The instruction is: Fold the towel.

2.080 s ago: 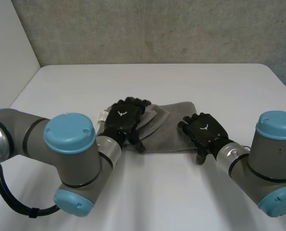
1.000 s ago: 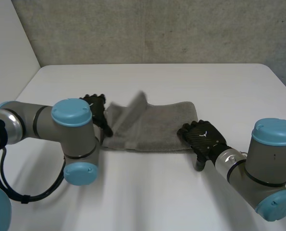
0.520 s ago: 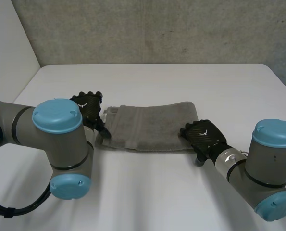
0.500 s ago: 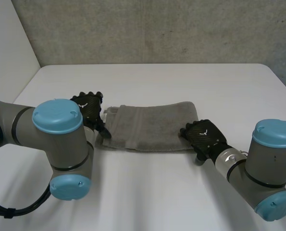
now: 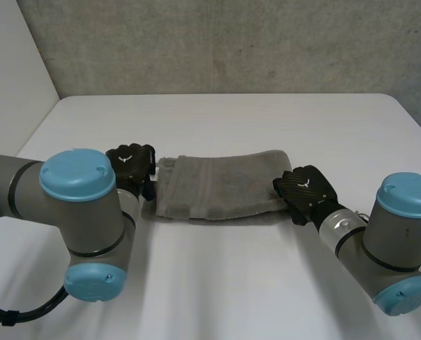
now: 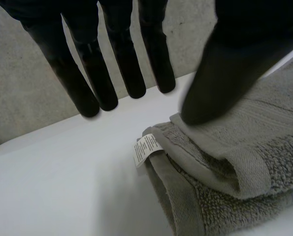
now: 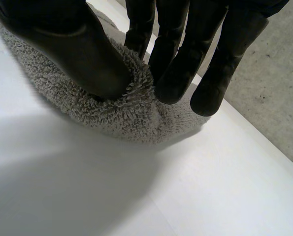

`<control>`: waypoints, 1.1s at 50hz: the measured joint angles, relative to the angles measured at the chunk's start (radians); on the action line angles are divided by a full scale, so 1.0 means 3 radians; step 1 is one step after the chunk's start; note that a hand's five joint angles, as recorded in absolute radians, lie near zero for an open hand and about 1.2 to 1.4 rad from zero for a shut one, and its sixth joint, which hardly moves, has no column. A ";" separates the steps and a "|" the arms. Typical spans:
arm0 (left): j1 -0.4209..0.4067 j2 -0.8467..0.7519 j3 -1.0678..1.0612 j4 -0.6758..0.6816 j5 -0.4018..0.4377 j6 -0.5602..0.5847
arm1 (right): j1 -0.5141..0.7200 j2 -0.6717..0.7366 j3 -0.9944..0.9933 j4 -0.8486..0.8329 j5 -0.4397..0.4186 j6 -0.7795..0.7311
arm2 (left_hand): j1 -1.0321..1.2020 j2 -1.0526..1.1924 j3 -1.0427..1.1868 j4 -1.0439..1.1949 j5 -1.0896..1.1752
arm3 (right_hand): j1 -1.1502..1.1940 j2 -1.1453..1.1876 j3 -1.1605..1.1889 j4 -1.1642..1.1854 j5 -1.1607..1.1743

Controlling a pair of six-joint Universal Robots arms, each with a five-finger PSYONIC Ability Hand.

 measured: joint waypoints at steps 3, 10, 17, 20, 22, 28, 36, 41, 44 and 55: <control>0.0032 0.0043 -0.0021 0.0000 0.0037 -0.0005 | -0.0013 -0.0023 0.0017 0.0035 0.0000 -0.0004 | 0.0629 0.0842 0.0837 0.0733 0.0768 | 0.0000 0.0000 0.0000 0.0000 0.0000; 0.0131 0.0196 -0.0058 -0.0001 0.0058 -0.0011 | -0.0123 -0.0294 0.0177 0.0417 -0.0162 -0.0038 | 0.0629 0.0868 0.0901 0.0740 0.0776 | 0.0001 0.0000 0.0000 0.0008 0.0000; 0.0231 0.0379 -0.0083 0.0000 0.0057 -0.0014 | -0.0602 -0.0777 0.0398 0.0978 -0.0544 -0.0266 | 0.0631 0.0869 0.0904 0.0740 0.0777 | 0.0001 0.0001 0.0000 0.0010 0.0000; 0.0258 0.0441 -0.0077 0.0003 0.0057 -0.0019 | -0.0934 -0.0977 0.0431 0.1177 -0.0666 -0.0566 | 0.0631 0.0869 0.0908 0.0740 0.0777 | 0.0002 0.0001 0.0001 0.0011 0.0000; 0.0278 0.0481 -0.0071 0.0003 0.0057 -0.0021 | -0.1168 -0.1090 0.0410 0.1327 -0.0726 -0.0842 | 0.0603 0.0821 0.0831 0.0709 0.0758 | 0.0016 0.0001 0.0001 0.0011 0.0001; 0.0296 0.0524 -0.0070 0.0004 0.0074 -0.0024 | -0.1302 -0.1205 0.0130 0.1675 -0.0759 -0.1300 | -0.1331 -0.1196 -0.1261 -0.1364 -0.1124 | 0.0040 0.0001 0.0001 0.0011 0.0001; 0.0257 0.0538 -0.0046 0.0000 0.0176 -0.0025 | -0.0307 -0.1045 -0.0535 0.1846 -0.0648 -0.0963 | -0.3292 -0.3232 -0.3308 -0.3364 -0.3323 | 0.0049 0.0051 0.0001 0.0011 0.0001; 0.0201 0.0587 -0.0018 -0.0001 0.0204 -0.0025 | 0.0503 -0.0740 -0.0730 0.1838 -0.0479 -0.0740 | -0.3296 -0.3233 -0.3308 -0.3364 -0.3323 | 0.0052 0.0101 0.0001 0.0012 0.0000; 0.0150 0.0616 -0.0014 -0.0004 0.0208 -0.0022 | 0.0835 -0.0603 -0.0741 0.1832 -0.0325 -0.0690 | -0.3296 -0.3233 -0.3308 -0.3364 -0.3323 | -0.0499 -0.0445 -0.0585 -0.0595 -0.0605; -0.0159 0.0649 -0.0023 -0.0043 0.0265 -0.0020 | 0.0744 -0.0873 -0.0465 0.1447 0.0187 -0.0057 | -0.3300 -0.3233 -0.3308 -0.3364 -0.3322 | -0.3547 -0.3415 -0.3629 -0.3594 -0.3671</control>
